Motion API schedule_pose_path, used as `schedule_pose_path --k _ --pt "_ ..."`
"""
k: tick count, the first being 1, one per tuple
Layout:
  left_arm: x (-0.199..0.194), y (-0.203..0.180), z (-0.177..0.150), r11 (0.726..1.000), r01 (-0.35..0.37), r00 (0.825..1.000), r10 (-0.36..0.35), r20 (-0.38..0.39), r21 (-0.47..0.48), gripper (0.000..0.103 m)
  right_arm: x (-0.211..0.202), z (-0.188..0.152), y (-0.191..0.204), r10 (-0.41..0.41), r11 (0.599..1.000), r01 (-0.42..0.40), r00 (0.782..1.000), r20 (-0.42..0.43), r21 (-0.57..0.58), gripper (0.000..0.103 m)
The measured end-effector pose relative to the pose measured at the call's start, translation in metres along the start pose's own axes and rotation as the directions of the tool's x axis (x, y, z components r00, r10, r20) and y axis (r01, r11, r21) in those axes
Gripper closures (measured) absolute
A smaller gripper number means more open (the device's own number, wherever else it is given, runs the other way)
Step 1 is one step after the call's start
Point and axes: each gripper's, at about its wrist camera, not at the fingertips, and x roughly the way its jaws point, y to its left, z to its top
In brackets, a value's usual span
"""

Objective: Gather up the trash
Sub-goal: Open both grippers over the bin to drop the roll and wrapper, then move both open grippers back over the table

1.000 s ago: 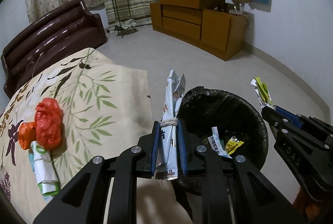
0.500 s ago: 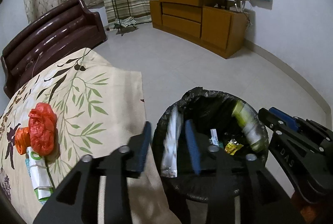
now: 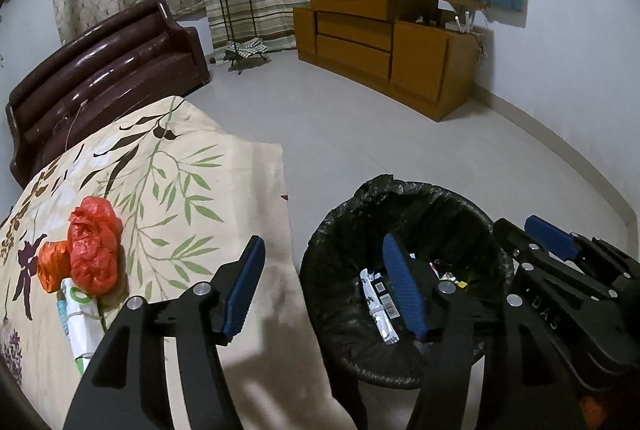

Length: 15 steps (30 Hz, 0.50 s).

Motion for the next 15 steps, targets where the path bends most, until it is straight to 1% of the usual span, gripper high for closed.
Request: schedule_pose_path --k 4,7,15 --pt "-0.008 0.007 -0.001 1.000 -0.009 1.000 0.009 0.011 -0.009 0.038 -0.005 -0.001 0.000 0.003 1.000 -0.003 1.000 0.002 -0.002 0.064" --pt "-0.015 0.016 -0.004 1.000 -0.016 1.000 0.016 0.017 -0.026 0.036 -0.010 -0.003 0.004 0.006 1.000 -0.006 1.000 0.004 -0.004 0.058" --pt "-0.038 0.046 -0.023 0.996 -0.047 0.999 0.048 0.014 -0.075 0.036 -0.023 -0.007 0.031 0.039 0.998 -0.038 0.999 0.006 -0.048 0.057"
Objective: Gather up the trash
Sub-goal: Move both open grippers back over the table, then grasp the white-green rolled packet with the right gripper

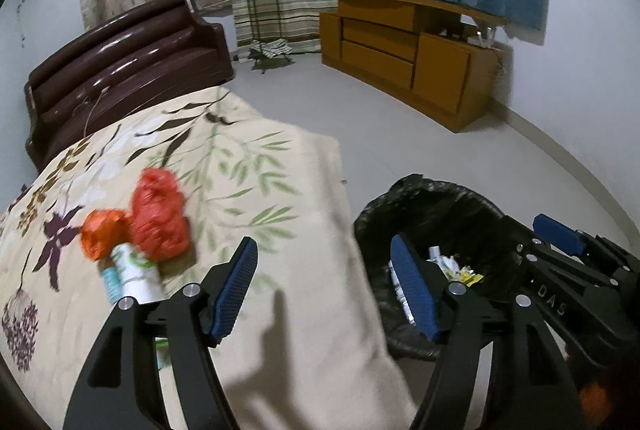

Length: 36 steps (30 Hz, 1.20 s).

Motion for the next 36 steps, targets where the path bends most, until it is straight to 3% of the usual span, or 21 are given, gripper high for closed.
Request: schedule_pose_path --k 15,21,26,36 --pt "-0.038 0.089 -0.034 0.984 -0.123 0.992 0.122 -0.012 -0.127 0.036 -0.022 -0.013 0.087 0.105 0.984 -0.106 0.994 -0.014 -0.144 0.057" --pt "-0.048 0.132 -0.049 0.964 -0.190 0.982 0.188 -0.031 -0.187 0.036 -0.029 -0.018 0.121 0.144 0.970 -0.145 0.989 -0.020 -0.194 0.057" --pt "-0.053 0.164 -0.062 0.945 -0.230 0.973 0.225 -0.051 -0.232 0.036 -0.032 -0.020 0.150 0.183 0.957 -0.185 0.983 -0.027 -0.226 0.047" --pt "-0.060 0.211 -0.081 0.909 -0.286 0.958 0.274 -0.082 -0.304 0.036 -0.033 -0.028 0.206 0.235 0.920 -0.242 0.970 -0.060 -0.310 0.047"
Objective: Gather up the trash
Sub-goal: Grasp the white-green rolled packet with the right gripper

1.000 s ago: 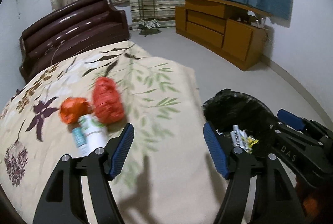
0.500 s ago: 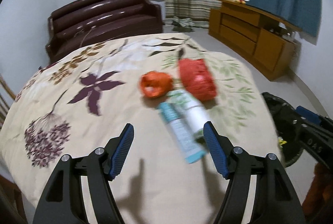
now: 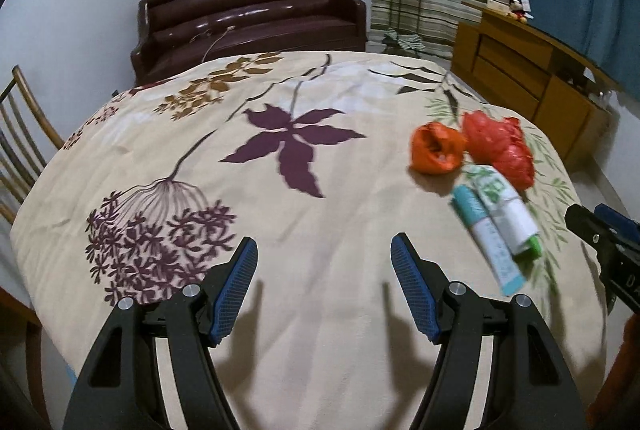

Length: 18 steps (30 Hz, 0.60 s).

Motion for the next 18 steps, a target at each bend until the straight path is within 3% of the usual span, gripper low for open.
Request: schedule_pose_path --k 9,18 --pt "0.006 0.021 0.001 0.999 -0.012 1.000 0.012 -0.005 -0.030 0.036 0.017 0.004 0.036 0.016 0.997 -0.018 0.999 -0.029 -0.074 0.048" --pt "0.012 0.027 0.000 0.999 0.005 1.000 -0.006 -0.016 -0.045 0.036 0.037 0.005 0.053 0.017 0.994 -0.026 0.997 -0.079 -0.110 0.065"
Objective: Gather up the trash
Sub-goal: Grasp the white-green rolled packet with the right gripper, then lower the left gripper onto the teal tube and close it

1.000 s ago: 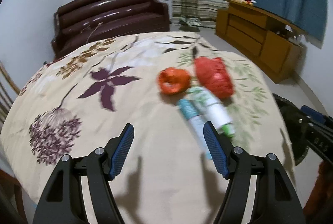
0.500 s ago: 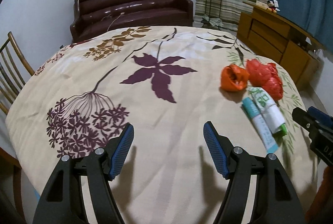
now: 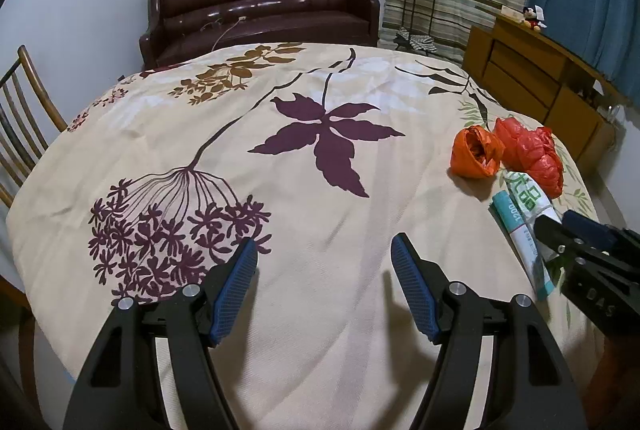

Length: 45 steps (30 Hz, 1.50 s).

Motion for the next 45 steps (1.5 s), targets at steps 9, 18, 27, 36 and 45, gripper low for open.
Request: schedule_pose_path --k 9,18,27,36,45 --pt "0.004 -0.001 0.000 1.000 0.013 1.000 -0.013 -0.007 -0.002 0.036 0.006 0.000 0.008 -0.004 1.000 0.003 1.000 -0.017 -0.023 0.073" --pt "0.003 -0.003 -0.001 1.000 0.016 1.000 -0.016 -0.005 0.002 0.035 -0.007 -0.005 0.010 0.007 1.000 -0.007 1.000 0.003 -0.028 0.074" --pt "-0.006 -0.029 -0.004 0.998 0.043 0.999 -0.043 0.003 0.041 0.036 -0.027 -0.013 -0.007 -0.003 1.000 0.003 0.999 0.037 0.009 0.074" --pt "-0.012 -0.070 -0.005 0.992 0.076 0.997 -0.076 -0.001 0.100 0.035 -0.043 -0.028 -0.042 -0.030 0.997 0.026 0.998 0.056 0.066 0.074" --pt "-0.005 -0.109 -0.003 0.984 0.085 0.996 -0.083 -0.016 0.154 0.035 -0.049 -0.037 -0.079 -0.062 0.991 0.053 0.996 0.066 0.127 0.074"
